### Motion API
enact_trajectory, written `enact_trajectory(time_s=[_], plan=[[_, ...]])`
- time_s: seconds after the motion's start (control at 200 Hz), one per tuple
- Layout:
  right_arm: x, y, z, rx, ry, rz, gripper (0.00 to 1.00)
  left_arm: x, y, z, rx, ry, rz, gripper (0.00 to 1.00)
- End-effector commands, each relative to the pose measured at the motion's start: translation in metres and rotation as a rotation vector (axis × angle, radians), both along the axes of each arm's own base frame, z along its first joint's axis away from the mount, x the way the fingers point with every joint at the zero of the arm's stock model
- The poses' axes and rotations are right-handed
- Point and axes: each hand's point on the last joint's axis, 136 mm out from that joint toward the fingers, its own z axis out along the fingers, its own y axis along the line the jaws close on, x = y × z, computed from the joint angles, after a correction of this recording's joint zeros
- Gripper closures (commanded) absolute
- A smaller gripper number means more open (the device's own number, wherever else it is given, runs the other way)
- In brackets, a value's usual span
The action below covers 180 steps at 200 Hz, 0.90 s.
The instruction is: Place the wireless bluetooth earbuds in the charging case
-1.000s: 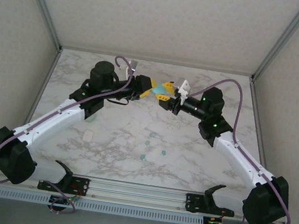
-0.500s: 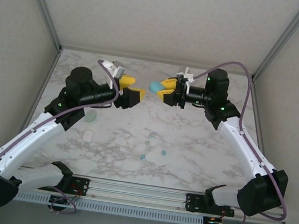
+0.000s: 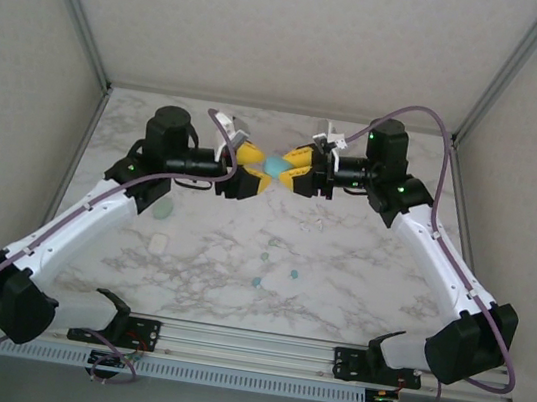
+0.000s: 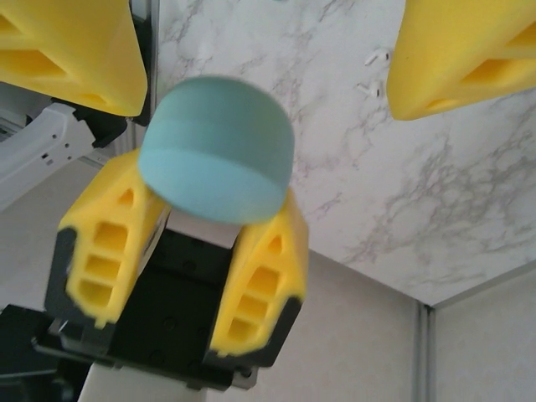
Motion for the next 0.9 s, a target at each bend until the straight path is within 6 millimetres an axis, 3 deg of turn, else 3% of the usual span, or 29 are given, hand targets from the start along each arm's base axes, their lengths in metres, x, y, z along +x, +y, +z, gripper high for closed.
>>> enact_trajectory(time_s=[0.0, 0.245, 0.586, 0.896], plan=[[-0.002, 0.002, 0.005, 0.012, -0.042, 0.009, 0.65, -0.01, -0.008, 0.014, -0.032, -0.005, -0.078, 0.28], [-0.004, 0.004, 0.007, 0.023, -0.051, 0.023, 0.65, -0.012, -0.012, 0.012, -0.018, 0.01, -0.108, 0.38], [-0.002, 0.007, 0.005, 0.025, -0.037, 0.025, 0.65, -0.012, -0.018, 0.012, -0.01, 0.011, -0.13, 0.44], [-0.004, 0.008, 0.004, 0.026, -0.031, 0.042, 0.65, -0.016, -0.018, 0.005, 0.032, 0.025, -0.154, 0.6]])
